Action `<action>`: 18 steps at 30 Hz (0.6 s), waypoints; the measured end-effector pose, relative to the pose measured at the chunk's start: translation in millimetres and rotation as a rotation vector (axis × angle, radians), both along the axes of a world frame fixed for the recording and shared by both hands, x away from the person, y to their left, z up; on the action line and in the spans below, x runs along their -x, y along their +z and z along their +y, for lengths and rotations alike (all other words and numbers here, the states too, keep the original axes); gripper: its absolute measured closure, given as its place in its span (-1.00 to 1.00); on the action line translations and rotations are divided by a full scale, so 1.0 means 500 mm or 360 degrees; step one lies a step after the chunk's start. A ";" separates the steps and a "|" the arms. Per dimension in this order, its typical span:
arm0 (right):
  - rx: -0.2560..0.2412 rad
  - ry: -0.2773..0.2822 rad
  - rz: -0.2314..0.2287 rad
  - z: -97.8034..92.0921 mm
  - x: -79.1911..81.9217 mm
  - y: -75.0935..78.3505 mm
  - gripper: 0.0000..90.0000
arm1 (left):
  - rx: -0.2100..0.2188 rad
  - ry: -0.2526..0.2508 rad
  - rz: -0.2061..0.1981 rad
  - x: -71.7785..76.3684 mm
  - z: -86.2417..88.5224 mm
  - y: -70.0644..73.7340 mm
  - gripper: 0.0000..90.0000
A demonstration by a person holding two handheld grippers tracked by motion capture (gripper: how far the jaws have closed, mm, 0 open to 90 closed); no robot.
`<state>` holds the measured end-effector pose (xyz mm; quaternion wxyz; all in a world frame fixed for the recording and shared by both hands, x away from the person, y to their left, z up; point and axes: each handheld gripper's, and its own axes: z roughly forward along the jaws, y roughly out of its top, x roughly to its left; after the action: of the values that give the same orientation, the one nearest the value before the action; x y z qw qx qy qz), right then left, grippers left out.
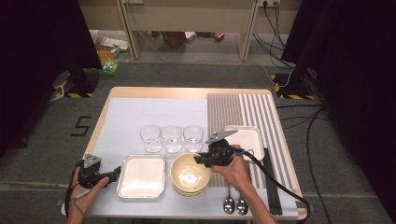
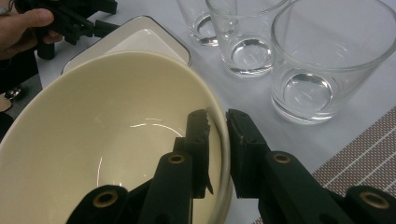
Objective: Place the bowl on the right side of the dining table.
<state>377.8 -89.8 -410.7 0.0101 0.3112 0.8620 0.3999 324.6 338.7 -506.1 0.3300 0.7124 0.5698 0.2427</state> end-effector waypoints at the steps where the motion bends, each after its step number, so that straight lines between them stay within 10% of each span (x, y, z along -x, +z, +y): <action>1: -0.0001 0.0001 -0.0001 0.001 0.000 0.000 0.77 | 0.0002 0.0005 -0.0009 0.000 0.000 -0.001 -0.70; 18: 0.0070 0.0064 -0.0137 0.002 0.013 0.012 0.87 | 0.0003 0.0008 -0.0014 -0.001 -0.001 -0.001 -0.70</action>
<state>371.5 -88.9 -404.6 0.0459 0.2761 0.8755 0.3940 324.9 338.4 -506.9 0.3327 0.7095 0.5704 0.2462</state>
